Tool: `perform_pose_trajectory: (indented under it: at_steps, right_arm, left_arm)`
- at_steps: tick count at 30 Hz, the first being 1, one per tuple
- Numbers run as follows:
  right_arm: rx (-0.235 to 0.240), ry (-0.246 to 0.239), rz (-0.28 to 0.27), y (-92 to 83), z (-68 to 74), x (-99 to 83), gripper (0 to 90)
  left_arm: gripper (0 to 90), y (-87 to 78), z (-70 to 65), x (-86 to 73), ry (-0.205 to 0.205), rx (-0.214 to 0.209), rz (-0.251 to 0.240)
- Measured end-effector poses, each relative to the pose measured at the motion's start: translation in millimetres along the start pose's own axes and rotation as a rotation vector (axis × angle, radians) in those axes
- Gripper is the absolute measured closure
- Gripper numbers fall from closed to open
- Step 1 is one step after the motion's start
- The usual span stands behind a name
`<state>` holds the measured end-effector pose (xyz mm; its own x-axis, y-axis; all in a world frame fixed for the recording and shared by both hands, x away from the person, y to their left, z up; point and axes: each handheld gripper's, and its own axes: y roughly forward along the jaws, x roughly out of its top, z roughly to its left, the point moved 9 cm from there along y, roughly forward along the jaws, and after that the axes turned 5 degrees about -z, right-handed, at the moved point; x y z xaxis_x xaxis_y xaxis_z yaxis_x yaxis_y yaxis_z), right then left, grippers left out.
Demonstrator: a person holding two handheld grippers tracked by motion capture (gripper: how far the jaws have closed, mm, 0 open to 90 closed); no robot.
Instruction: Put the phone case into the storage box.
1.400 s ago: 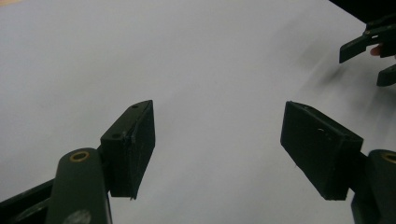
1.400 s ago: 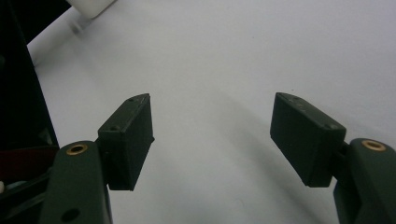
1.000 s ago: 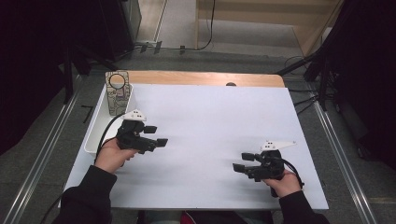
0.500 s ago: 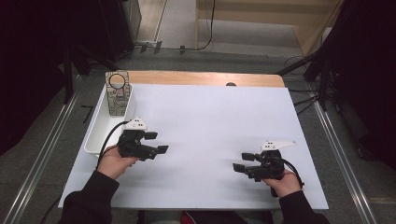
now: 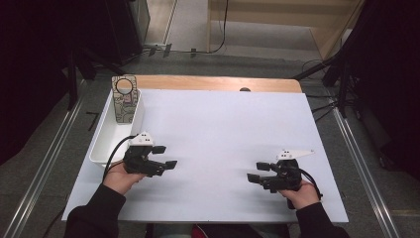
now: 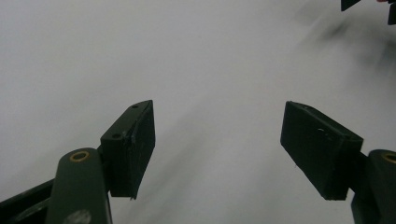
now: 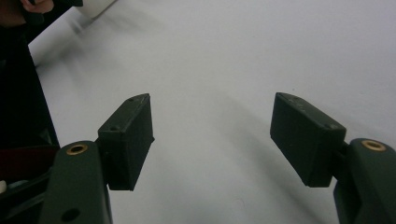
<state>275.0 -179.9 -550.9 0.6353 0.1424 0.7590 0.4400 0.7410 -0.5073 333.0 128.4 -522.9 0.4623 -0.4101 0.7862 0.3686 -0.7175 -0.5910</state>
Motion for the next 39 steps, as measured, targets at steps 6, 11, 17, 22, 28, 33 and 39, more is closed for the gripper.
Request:
perform_pose_trajectory:
  at_steps: [6, 11, 17, 22, 28, 33, 39]
  right_arm:
    - [-0.001, 0.0, 0.0, 0.1, -0.8, 0.0, 28.8]
    - [-0.002, 0.0, 0.0, -0.1, -0.8, 0.0, 28.8]
    - [-0.002, -0.002, 0.0, -0.4, -1.2, 0.0, 28.8]
    - [-0.001, 0.0, -0.001, -0.7, -1.3, 0.3, 28.8]
    - [-0.002, -0.001, -0.002, -0.8, -1.7, 0.7, 28.8]
    - [0.001, -0.003, 0.001, 0.0, -1.4, 0.9, 28.8]
    - [0.003, -0.004, 0.002, 1.2, -0.9, 1.6, 28.8]
  left_arm:
    - [26.0, -1.8, -0.2, -7.6, -0.002, -0.005, 0.009]
    - [26.0, -3.6, 0.0, -12.5, -0.013, -0.004, 0.005]
    - [26.1, -7.6, 0.9, -20.5, -0.018, 0.001, 0.015]
    - [26.1, -9.0, 0.9, -25.9, -0.024, 0.001, 0.016]
    - [26.1, -10.2, 0.6, -30.4, -0.029, 0.001, 0.03]
    - [26.0, -11.2, 1.2, -30.4, -0.03, -0.001, 0.024]
    - [26.1, -10.8, 2.7, -32.5, -0.036, -0.004, 0.031]
